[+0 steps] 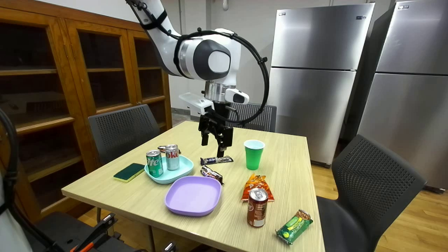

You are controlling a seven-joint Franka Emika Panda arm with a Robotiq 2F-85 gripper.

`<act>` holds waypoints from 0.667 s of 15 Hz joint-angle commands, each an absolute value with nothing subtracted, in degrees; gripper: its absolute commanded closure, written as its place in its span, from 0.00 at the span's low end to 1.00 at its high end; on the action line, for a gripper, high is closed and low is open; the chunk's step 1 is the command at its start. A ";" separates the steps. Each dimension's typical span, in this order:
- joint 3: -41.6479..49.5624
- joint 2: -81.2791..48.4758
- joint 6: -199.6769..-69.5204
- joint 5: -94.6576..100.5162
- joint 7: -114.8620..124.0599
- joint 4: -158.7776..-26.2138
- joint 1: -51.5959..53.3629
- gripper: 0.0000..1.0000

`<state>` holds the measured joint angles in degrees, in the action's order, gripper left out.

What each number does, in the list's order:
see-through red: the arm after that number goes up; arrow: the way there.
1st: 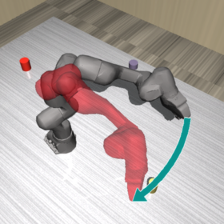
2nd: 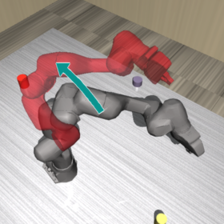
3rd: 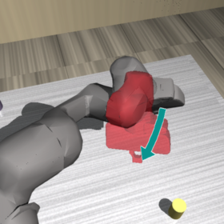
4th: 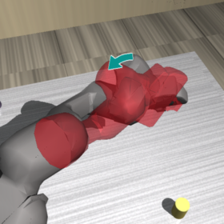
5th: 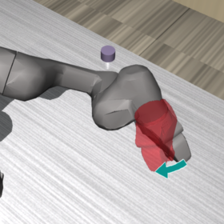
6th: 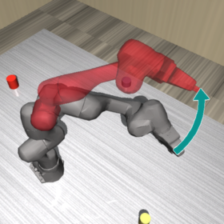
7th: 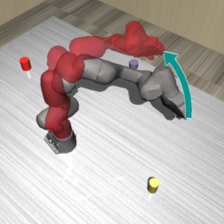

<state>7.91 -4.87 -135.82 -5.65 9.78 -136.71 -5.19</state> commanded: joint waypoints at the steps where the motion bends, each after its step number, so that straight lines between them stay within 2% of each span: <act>1: 9.69 -5.61 -137.56 -3.40 12.32 -136.07 -7.14 0.00; 10: 14.62 -5.97 -142.56 -2.76 19.11 -137.49 -10.69 0.00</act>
<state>14.17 -5.57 -139.61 -4.47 13.67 -136.82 -9.92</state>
